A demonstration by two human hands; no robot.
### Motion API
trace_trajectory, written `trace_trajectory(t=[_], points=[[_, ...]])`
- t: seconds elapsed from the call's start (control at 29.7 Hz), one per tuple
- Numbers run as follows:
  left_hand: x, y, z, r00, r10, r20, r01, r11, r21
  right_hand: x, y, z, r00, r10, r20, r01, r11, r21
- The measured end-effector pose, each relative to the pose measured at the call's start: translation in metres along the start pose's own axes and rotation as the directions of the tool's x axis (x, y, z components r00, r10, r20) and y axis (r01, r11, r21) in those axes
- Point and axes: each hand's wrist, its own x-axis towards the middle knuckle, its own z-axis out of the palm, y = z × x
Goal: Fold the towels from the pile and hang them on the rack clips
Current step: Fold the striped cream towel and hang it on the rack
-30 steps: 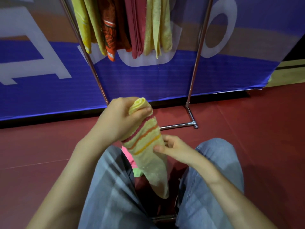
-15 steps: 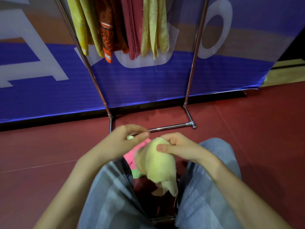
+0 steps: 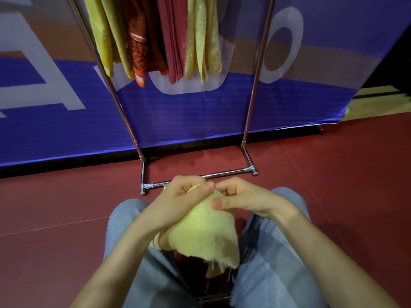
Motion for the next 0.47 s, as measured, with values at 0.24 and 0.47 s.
trace_trajectory(t=[0.24,0.47], points=[[-0.003,0.004,-0.031,0.989,-0.028,-0.144,0.02,0.998,-0.056,-0.001,0.039,-0.009,0.982,0.182,-0.043,-0.184,0.98,-0.075],[-0.014,-0.024,-0.048,0.97,-0.143,-0.197,0.133,0.989,-0.063,-0.012,0.024,-0.03,0.992,0.068,-0.105,-0.072,0.997,-0.037]])
